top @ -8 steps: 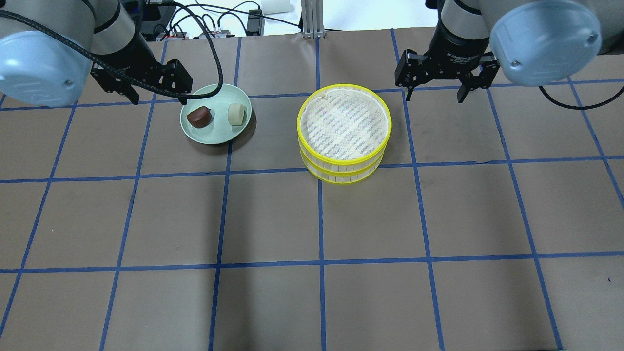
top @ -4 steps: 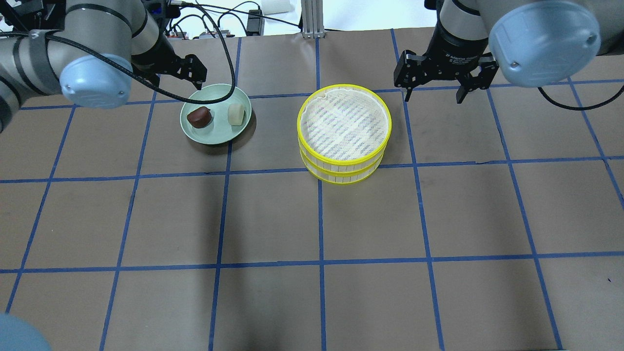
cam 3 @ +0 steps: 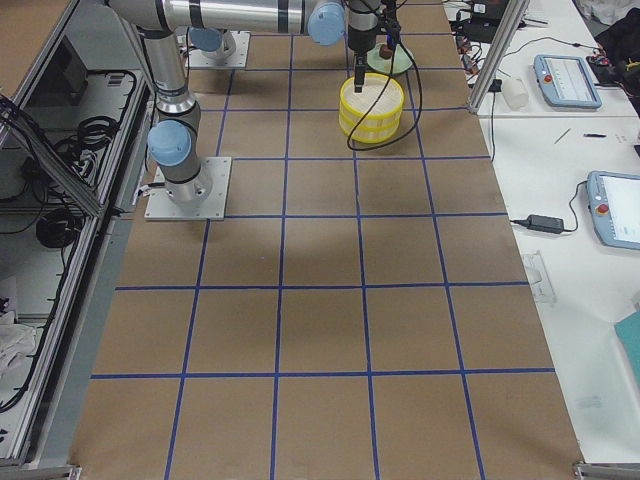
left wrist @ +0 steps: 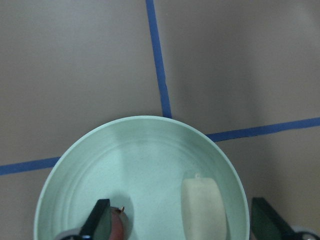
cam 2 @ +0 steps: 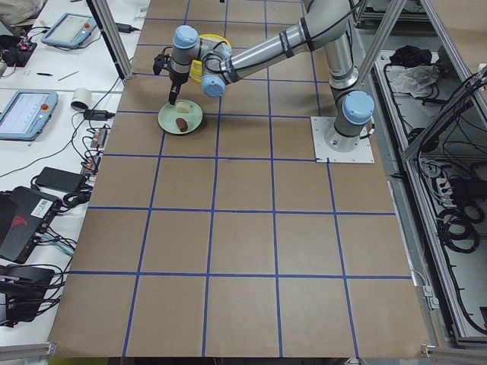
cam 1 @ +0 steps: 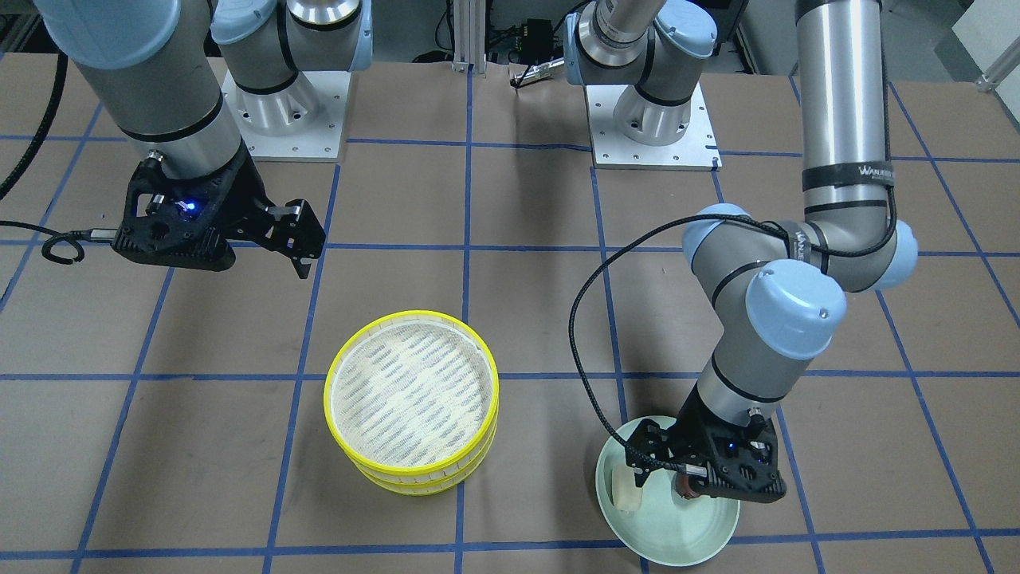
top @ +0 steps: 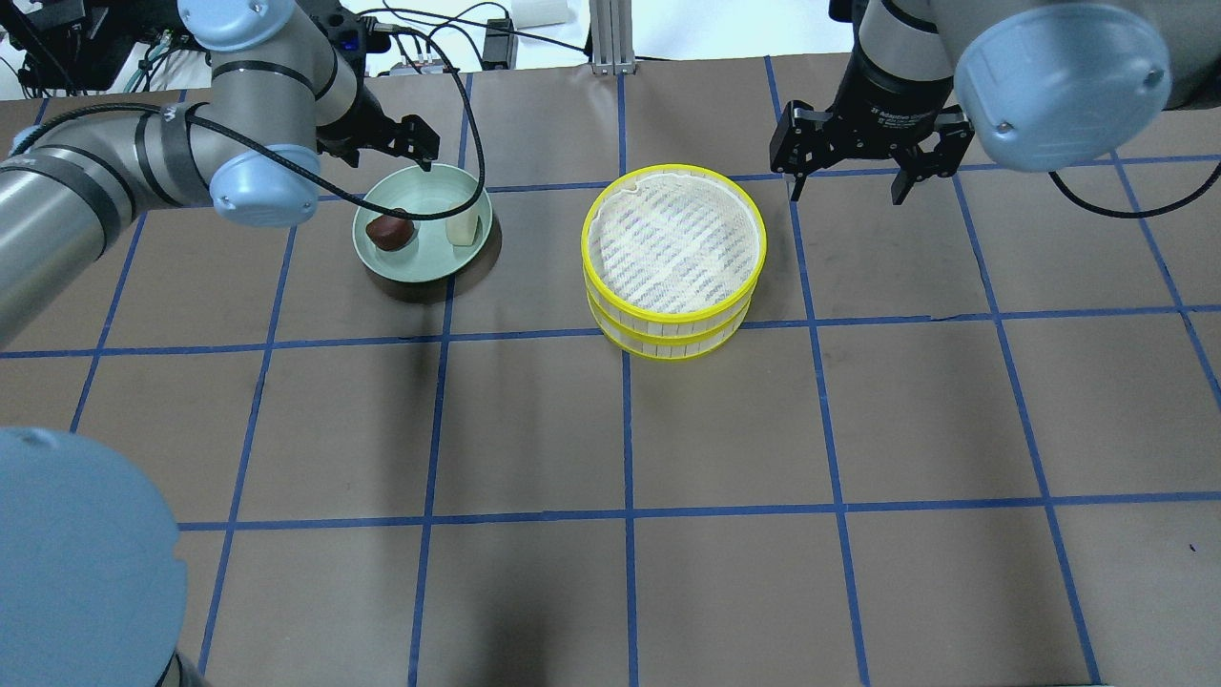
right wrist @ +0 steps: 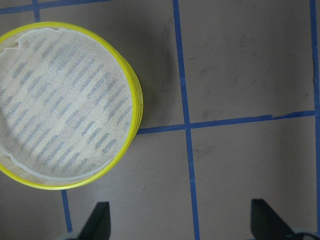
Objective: Place buns in different layers of steamer
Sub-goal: 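Reach the left gripper to the green plate and grasp the white bun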
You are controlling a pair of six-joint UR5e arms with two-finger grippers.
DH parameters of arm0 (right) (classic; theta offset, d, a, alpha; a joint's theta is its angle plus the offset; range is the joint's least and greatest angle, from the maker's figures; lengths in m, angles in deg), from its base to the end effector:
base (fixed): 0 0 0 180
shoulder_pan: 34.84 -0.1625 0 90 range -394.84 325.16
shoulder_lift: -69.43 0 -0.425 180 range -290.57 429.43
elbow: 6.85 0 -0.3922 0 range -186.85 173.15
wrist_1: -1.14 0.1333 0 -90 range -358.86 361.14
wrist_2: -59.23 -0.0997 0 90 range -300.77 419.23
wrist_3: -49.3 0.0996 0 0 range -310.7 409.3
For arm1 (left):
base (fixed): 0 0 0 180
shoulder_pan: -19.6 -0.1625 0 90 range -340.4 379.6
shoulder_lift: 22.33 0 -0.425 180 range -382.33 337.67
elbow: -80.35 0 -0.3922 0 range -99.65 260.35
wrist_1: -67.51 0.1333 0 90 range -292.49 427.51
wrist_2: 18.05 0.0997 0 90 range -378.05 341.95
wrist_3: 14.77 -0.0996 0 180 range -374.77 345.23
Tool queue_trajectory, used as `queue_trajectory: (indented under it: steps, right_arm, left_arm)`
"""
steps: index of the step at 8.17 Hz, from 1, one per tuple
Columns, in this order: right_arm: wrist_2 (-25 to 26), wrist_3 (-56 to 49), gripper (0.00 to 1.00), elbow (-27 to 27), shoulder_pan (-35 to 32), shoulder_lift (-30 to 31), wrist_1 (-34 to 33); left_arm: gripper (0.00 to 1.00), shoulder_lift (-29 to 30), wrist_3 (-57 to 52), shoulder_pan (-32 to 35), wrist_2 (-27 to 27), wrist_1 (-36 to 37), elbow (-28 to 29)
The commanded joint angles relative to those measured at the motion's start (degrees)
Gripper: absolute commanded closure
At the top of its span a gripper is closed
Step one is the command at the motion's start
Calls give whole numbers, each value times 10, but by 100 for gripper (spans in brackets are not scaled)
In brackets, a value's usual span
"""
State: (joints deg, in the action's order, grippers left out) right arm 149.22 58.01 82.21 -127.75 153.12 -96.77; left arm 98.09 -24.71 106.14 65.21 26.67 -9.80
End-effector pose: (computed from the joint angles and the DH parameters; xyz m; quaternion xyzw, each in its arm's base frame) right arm 0.1606 -0.5337 0.4531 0.0506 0.9985 -0.0220 0.0023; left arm -0.1038 -0.6864 0.2676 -0.0652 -0.9831 0.1669 0.0388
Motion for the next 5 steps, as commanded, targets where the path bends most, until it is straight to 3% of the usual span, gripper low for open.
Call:
queue_trajectory:
  steps: [1, 5]
  right_arm:
    - [-1, 0, 0, 2, 0, 1, 1]
    - [0, 0, 0, 2, 0, 1, 1]
  left_arm:
    - [0, 52, 0, 0, -42, 39, 6]
    - [7, 75, -2, 0, -70, 43, 7]
